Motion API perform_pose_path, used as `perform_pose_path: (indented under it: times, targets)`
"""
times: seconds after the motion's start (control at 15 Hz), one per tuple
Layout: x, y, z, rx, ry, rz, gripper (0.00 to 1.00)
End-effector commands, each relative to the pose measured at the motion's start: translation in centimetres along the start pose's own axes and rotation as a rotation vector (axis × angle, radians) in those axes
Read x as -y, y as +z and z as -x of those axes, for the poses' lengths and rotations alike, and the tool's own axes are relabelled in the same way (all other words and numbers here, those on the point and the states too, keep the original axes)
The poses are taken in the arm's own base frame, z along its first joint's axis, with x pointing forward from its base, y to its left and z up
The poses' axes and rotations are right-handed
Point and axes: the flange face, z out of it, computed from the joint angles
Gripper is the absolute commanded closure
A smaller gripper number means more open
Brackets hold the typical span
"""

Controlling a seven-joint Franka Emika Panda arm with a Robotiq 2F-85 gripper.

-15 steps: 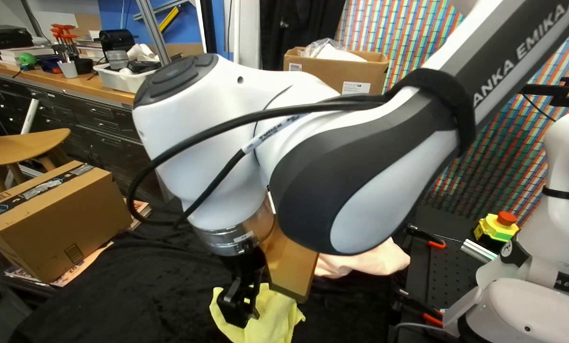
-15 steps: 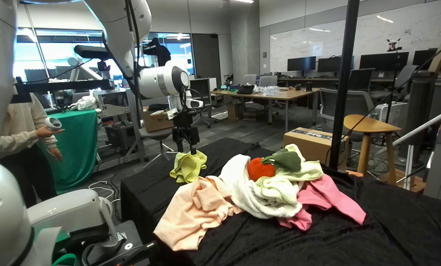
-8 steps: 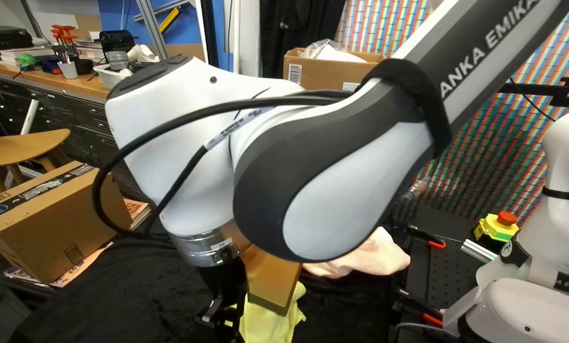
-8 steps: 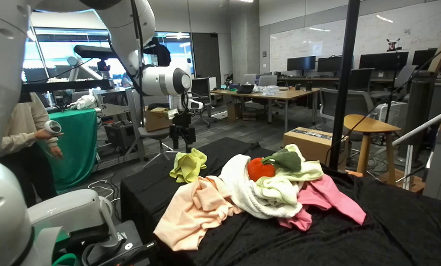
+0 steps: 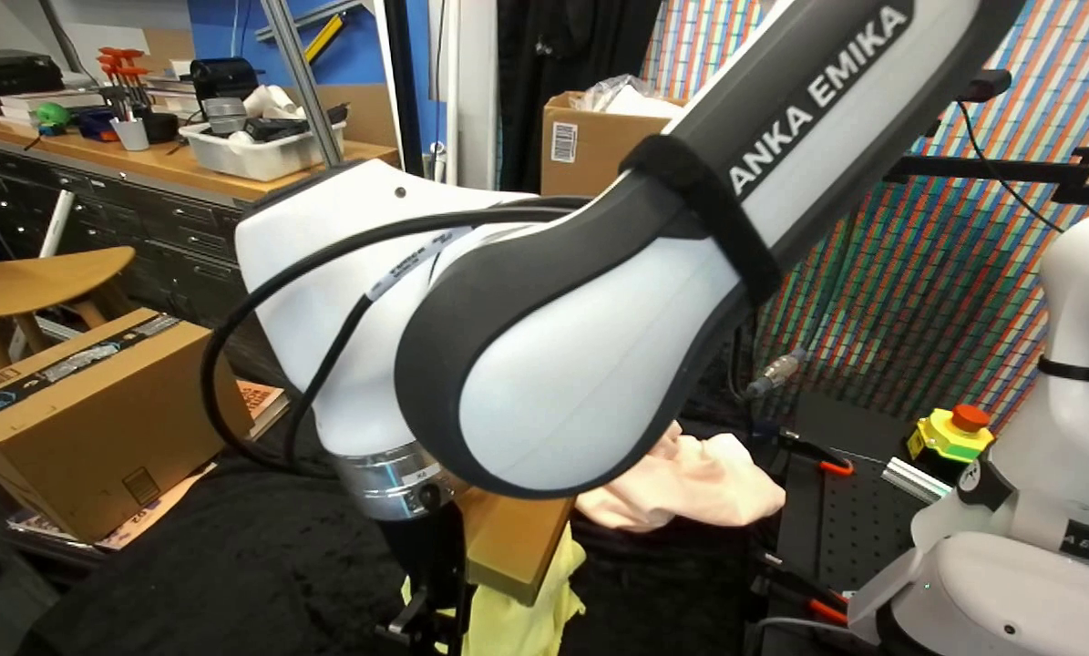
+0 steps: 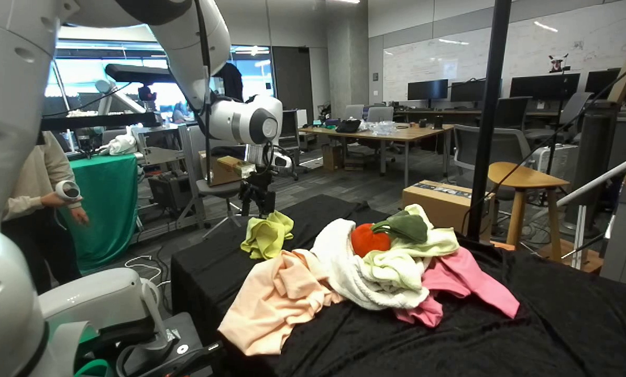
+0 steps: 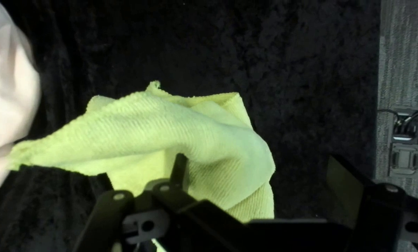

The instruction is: Put all the objects in the center of the table

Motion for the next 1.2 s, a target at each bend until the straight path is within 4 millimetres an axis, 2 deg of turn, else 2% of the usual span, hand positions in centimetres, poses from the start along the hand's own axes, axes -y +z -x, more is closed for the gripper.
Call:
perform_pose_path:
  times: [0.0,0.27,0.6,1.0,1.07,1.13]
  targets:
    - [-0.5,0.9,-0.5,0.021,-0.008,-0.054,0.00]
    - [-1.1,2.0,-1.1,0.002,-0.014,-0.054,0.00]
    - [-2.6,2.3,-1.7,-0.075,-0.045,0.000,0.00]
    - [-3.5,3.1,-1.7,-0.105,-0.089,0.049,0.00]
    - [-3.6,3.0,-1.6,-0.107,-0.088,0.043,0.25]
    - [-3.7,2.9,-1.6,-0.115,-0.087,0.044,0.28]
